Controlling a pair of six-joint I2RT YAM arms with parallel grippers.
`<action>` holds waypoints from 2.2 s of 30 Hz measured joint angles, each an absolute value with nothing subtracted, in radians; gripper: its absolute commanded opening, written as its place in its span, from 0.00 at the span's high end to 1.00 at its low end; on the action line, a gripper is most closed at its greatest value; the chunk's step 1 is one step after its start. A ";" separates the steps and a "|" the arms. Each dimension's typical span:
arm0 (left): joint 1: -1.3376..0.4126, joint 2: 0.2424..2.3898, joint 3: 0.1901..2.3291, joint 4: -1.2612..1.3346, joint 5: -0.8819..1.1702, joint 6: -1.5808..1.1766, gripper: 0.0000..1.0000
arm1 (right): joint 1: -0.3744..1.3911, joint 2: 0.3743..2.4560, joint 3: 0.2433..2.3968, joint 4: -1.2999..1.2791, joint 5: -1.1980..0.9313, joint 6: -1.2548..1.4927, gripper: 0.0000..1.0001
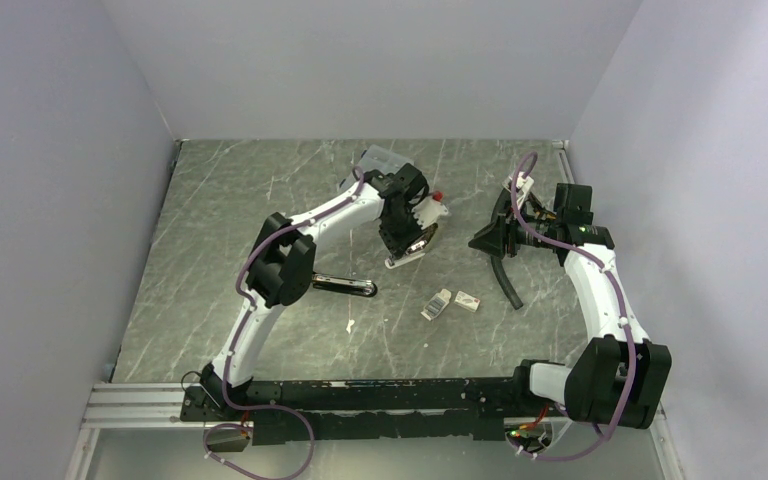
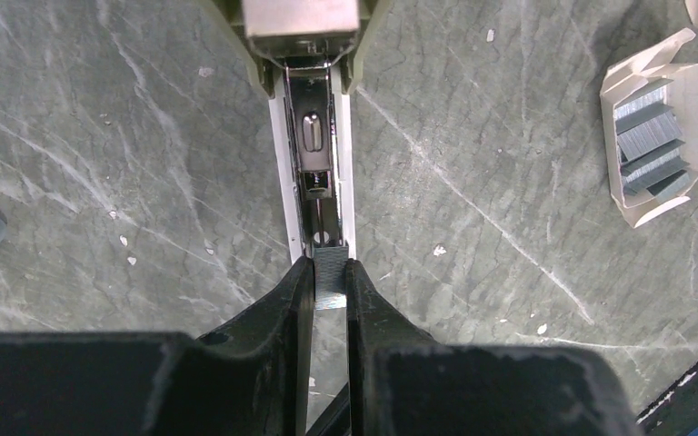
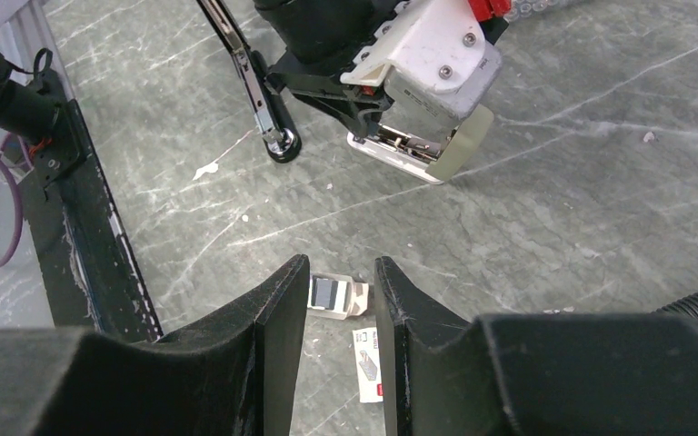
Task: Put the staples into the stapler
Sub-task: Install the staple into the stapler.
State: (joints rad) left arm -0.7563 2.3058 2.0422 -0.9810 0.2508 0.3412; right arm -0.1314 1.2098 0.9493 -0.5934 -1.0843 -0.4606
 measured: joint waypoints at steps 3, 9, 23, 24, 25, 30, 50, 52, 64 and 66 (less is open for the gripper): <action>-0.752 2.306 2.042 -0.978 0.256 0.335 0.81 | -0.131 1.210 0.949 -0.594 -1.084 -0.461 0.63; -0.746 2.306 2.042 -0.975 0.262 0.323 0.82 | -0.131 1.210 0.949 -0.593 -1.084 -0.463 0.63; -0.744 2.312 2.042 -0.972 0.268 0.304 0.81 | -0.131 1.216 0.949 -0.595 -1.087 -0.464 0.63; -0.744 2.313 2.042 -0.971 0.268 0.301 0.81 | -0.131 1.216 0.949 -0.595 -1.087 -0.464 0.63; -0.743 2.313 2.042 -0.970 0.268 0.299 0.81 | -0.131 1.217 0.949 -0.596 -1.087 -0.464 0.63; -0.741 2.320 2.042 -0.962 0.267 0.290 0.81 | -0.131 1.218 0.949 -0.598 -1.096 -0.466 0.63; -0.741 2.318 2.035 -0.952 0.264 0.282 0.80 | -0.131 1.219 0.949 -0.601 -1.102 -0.471 0.63; -0.741 2.315 2.030 -0.947 0.263 0.282 0.78 | -0.131 1.220 0.949 -0.601 -1.102 -0.471 0.63; -0.746 2.286 1.981 -0.905 0.245 0.283 0.80 | -0.131 1.220 0.949 -0.601 -1.102 -0.471 0.63; -0.748 2.284 1.978 -0.902 0.238 0.284 0.80 | -0.131 1.220 0.949 -0.601 -1.102 -0.471 0.63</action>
